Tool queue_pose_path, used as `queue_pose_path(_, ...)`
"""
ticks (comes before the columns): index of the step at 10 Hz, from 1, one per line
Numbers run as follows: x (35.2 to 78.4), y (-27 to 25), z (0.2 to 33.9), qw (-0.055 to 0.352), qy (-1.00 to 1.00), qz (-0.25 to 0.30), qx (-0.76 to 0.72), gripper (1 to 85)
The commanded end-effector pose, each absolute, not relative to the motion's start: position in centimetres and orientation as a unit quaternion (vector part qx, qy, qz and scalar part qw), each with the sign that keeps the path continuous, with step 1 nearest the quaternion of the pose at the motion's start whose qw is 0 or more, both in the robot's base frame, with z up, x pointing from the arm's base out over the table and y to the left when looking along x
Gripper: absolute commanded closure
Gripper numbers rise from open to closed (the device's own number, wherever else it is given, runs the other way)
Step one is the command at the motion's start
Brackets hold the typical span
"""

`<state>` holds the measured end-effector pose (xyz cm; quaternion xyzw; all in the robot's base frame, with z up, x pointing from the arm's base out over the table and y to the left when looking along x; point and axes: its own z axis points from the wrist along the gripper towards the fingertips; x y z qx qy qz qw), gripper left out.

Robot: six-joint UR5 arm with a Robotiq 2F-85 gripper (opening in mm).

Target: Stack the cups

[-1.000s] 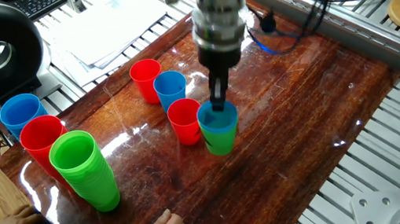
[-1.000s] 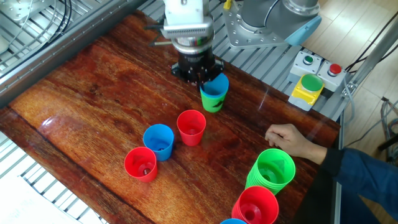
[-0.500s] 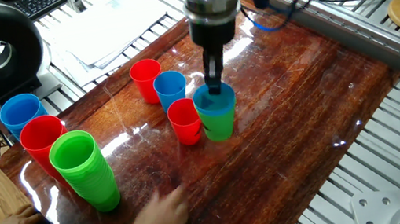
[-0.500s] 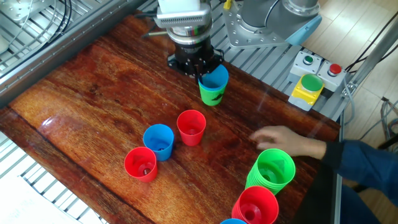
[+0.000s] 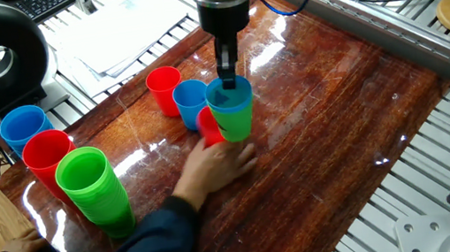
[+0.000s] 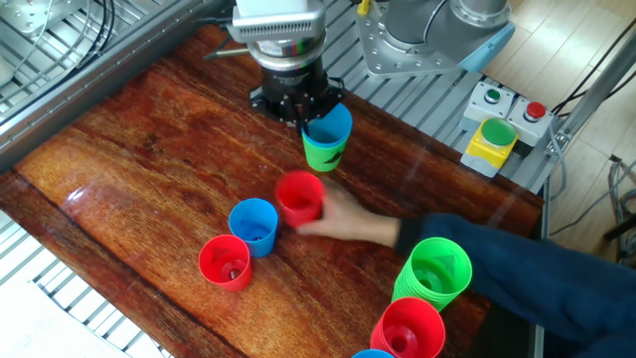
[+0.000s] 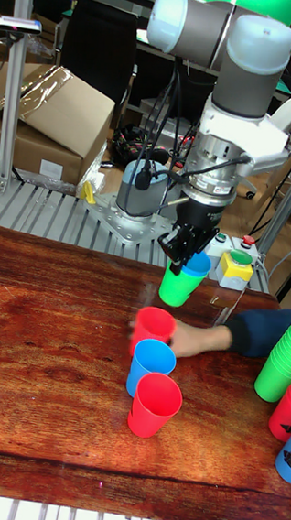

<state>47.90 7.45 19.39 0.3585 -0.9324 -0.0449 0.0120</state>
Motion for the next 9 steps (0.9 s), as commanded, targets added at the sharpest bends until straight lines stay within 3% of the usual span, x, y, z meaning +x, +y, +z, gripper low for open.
queue_pose_path(1, 49.6, 7.6, 18.5, -0.001, -0.932, -0.04, 0.361, 84.3)
queue_pose_path(4, 49.6, 6.2, 17.9, 0.0, -0.928, -0.031, 0.372, 84.3)
queue_pose_path(9, 49.4, 2.0, 19.9, 0.011, -0.903, -0.007, 0.429, 84.3)
